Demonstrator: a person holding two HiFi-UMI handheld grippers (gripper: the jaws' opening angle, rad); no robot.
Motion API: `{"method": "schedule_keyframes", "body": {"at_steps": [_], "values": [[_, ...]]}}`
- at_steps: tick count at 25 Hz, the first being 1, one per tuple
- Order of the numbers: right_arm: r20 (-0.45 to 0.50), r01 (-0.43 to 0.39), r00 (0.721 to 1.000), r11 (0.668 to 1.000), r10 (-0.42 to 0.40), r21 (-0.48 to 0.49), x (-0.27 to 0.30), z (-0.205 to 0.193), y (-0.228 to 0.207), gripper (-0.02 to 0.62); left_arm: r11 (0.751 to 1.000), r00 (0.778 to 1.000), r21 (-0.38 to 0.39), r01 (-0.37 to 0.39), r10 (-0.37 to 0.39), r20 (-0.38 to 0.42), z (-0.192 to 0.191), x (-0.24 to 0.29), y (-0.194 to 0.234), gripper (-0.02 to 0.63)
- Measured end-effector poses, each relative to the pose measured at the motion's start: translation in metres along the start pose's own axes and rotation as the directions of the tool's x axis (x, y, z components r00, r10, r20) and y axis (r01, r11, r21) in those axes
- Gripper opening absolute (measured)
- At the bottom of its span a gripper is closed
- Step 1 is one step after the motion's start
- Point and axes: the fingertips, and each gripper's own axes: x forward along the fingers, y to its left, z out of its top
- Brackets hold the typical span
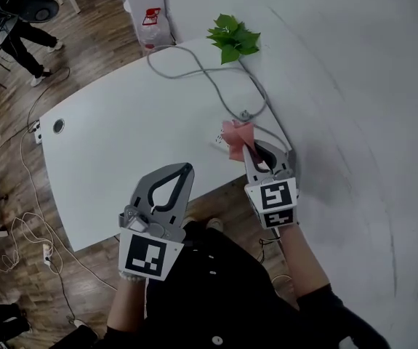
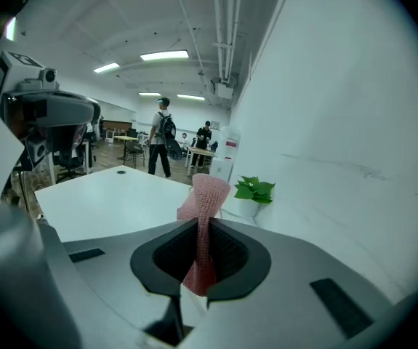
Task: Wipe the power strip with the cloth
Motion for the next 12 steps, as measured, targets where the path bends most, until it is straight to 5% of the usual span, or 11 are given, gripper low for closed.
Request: {"method": "schedule_keyframes", "body": {"at_steps": [12], "values": [[-0.077,-0.031,0.996,0.999,0.033,0.027,0.081,-0.020,0.008,0.054,0.998,0.997,-0.012,-0.064,0.063,-0.044,-0.015,-0.017,0.011,0.014]]}}
